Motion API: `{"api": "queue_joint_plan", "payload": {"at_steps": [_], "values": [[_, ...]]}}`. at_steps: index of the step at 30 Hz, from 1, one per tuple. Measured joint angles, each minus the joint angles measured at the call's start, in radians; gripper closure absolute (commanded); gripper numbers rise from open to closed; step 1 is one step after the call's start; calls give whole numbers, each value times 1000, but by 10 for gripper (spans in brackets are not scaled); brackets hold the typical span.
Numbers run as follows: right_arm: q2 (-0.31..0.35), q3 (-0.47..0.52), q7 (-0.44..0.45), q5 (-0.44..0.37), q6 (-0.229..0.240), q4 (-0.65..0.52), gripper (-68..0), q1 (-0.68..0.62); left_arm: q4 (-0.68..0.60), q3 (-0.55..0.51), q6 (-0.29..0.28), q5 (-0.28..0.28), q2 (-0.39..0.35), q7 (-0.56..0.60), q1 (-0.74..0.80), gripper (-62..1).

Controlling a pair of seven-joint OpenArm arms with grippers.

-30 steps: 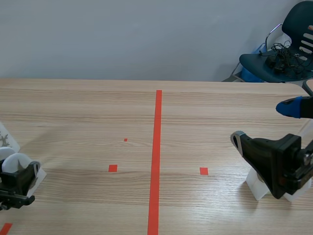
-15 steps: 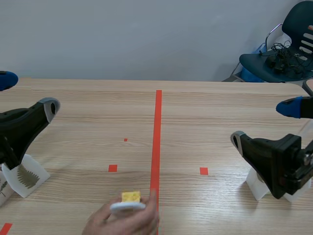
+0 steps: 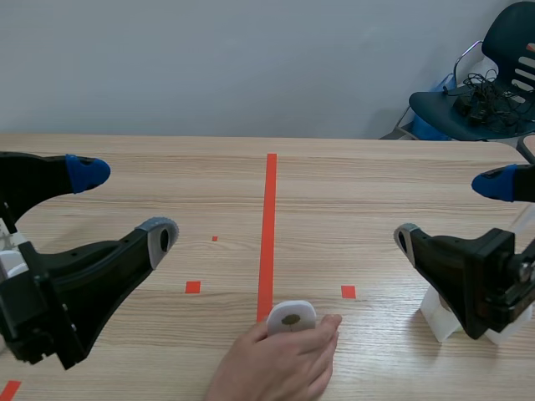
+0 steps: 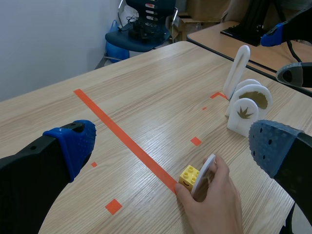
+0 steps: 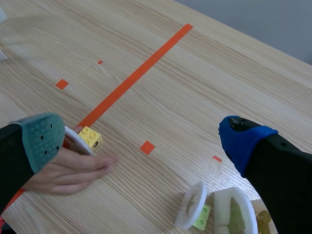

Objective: Do the leaf sorting experiment

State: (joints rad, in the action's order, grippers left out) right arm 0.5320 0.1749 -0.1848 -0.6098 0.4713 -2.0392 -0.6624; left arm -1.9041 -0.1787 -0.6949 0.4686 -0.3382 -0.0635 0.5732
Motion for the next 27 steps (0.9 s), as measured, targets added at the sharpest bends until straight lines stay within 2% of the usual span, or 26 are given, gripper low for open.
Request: {"api": "queue_joint_plan", "payload": {"at_steps": [15, 20, 23, 27], "values": [[0, -11, -11, 0, 0, 13, -679, 1, 0, 0, 0, -1, -18, 0, 0, -623], [-4, -139, 9, 6, -3, 111, -679, 51, 0, 0, 0, -1, -23, 0, 0, -623], [-46, -221, 27, 95, -3, 206, -679, 122, 0, 0, 0, -1, -23, 0, 0, -623], [-122, -307, 87, 171, -4, 348, -679, 215, 1, 0, 0, -3, -22, 0, 0, -623]]}}
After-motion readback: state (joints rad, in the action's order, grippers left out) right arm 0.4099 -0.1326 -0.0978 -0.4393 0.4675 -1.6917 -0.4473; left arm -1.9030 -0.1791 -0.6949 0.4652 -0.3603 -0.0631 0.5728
